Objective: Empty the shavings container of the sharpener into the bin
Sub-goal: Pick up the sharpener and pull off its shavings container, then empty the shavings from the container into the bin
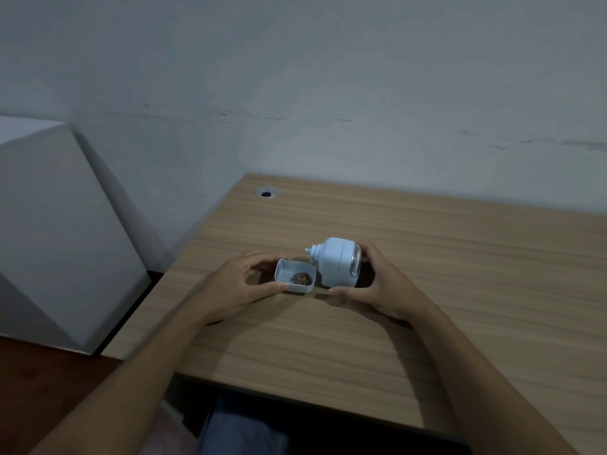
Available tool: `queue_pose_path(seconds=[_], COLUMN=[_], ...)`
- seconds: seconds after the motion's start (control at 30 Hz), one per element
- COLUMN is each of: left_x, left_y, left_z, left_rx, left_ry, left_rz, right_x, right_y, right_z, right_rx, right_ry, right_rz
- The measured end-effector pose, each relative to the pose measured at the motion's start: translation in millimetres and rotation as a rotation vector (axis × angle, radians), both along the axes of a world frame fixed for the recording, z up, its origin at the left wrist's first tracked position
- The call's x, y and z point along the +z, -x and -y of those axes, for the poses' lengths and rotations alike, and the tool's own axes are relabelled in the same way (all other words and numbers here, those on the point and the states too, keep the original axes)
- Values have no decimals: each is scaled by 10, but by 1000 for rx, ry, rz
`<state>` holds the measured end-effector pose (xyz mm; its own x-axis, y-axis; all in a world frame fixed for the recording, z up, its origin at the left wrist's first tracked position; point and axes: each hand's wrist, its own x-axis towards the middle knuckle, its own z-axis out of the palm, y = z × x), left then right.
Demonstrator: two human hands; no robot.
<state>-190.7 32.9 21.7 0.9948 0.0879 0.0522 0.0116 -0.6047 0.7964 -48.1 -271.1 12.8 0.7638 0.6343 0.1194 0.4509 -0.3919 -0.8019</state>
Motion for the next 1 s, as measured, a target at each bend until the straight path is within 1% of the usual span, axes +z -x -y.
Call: queue_pose_path(seconds=[0.1,0.13,0.2,0.3,0.4,0.5,0.57,0.67,0.77,0.87,1.0], left_x=[-6,-25,-54,-67,3,127,195,271,275,200,105], left_y=[105,148,252,423,620,837,1039,1376,1728,2166,2765], left_z=[22,34,30,-88,-260,-365,-479,-650,-841,-1046,-1243], left_rx=[11,23,47,65,102,115,162,204,285,381,535], left_ry=[121,186,273,319,360,343,320,327,299,265,223], left_rz=[23,46,94,146,229,315,368,385,390,384,351], right_x=[138,213,391,688,949,1063,1035,963,871,698,369], right_y=[62,78,142,333,598,870,1019,1240,1472,1722,2100], right_z=[102,128,122,-10,-273,-628,-923,-1348,-1733,-2150,-2654], right_rx=[-86,-110,-114,-49,53,192,289,384,452,508,568], right_ry=[-201,-255,-289,-245,-96,-75,-69,-21,-50,-125,-188], right_rz=[-122,-124,-45,66,149,150,151,162,129,59,-96])
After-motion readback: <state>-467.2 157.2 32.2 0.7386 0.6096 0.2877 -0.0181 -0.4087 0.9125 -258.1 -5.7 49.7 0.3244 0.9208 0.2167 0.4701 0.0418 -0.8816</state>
